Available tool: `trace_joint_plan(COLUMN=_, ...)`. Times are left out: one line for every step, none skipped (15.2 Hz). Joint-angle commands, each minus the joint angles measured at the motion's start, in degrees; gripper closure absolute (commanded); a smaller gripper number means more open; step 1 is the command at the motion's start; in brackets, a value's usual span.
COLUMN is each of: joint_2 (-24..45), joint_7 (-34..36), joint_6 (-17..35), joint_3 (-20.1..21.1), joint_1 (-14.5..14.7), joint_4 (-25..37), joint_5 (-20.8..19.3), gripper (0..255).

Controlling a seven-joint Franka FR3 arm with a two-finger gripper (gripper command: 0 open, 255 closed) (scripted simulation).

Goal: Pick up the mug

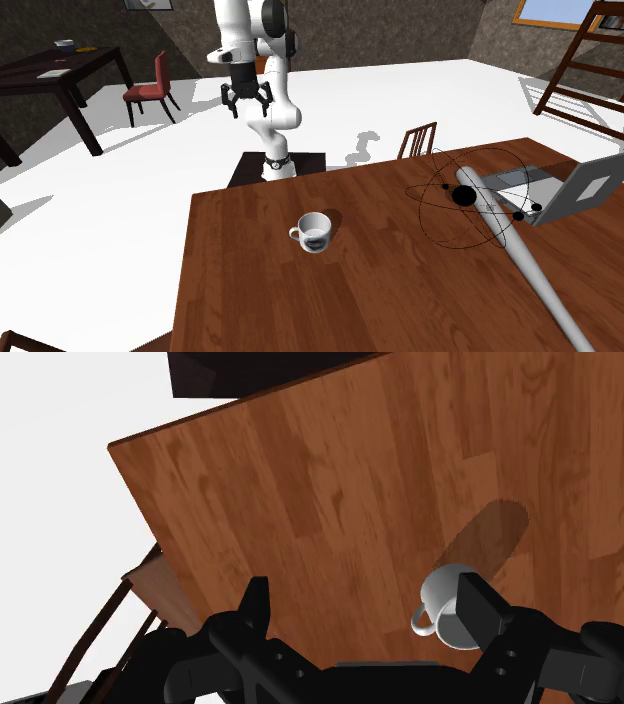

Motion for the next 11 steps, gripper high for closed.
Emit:
trace_joint_plan(joint_2=0.0, joint_7=0.0, joint_6=0.0, joint_3=0.0, joint_1=0.0, joint_4=0.0, joint_5=0.0, gripper=0)
trace_joint_plan(joint_2=1.1, joint_7=0.8, joint_6=1.3, joint_3=0.9, joint_1=0.3, joint_4=-0.5, joint_5=0.4, gripper=0)
trace_joint_plan(joint_2=2.2, joint_7=1.5, joint_6=2.7, joint_3=1.8, joint_1=0.6, joint_4=-0.9, joint_5=0.8, gripper=0)
trace_joint_plan(joint_2=3.4, joint_7=2.3, joint_6=4.0, joint_3=2.7, joint_1=0.9, joint_4=-1.2, joint_5=1.2, gripper=0)
trace_joint_plan(joint_2=4.6, joint_7=3.0, joint_6=5.4, joint_3=3.5, joint_1=1.2, joint_4=-1.5, joint_5=1.5, gripper=0)
trace_joint_plan(joint_2=5.9, joint_7=3.8, joint_6=6.7, joint_3=4.4, joint_1=1.5, joint_4=-1.7, joint_5=1.9, gripper=0)
trace_joint_plan(joint_2=7.3, joint_7=4.5, joint_6=8.0, joint_3=5.3, joint_1=1.8, joint_4=-1.8, joint_5=2.2, gripper=0)
trace_joint_plan(joint_2=8.7, joint_7=5.3, joint_6=9.3, joint_3=6.1, joint_1=2.1, joint_4=-1.9, joint_5=2.4, gripper=0)
trace_joint_plan(joint_2=10.2, joint_7=6.0, joint_6=10.6, joint_3=7.0, joint_1=2.3, joint_4=-1.8, joint_5=2.7, gripper=0)
trace_joint_plan(joint_2=11.8, joint_7=6.8, joint_6=11.9, joint_3=7.8, joint_1=2.6, joint_4=-1.8, joint_5=2.9, gripper=0)
trace_joint_plan(joint_2=13.4, joint_7=7.6, joint_6=13.2, joint_3=8.7, joint_1=2.8, joint_4=-1.6, joint_5=3.0, gripper=0)
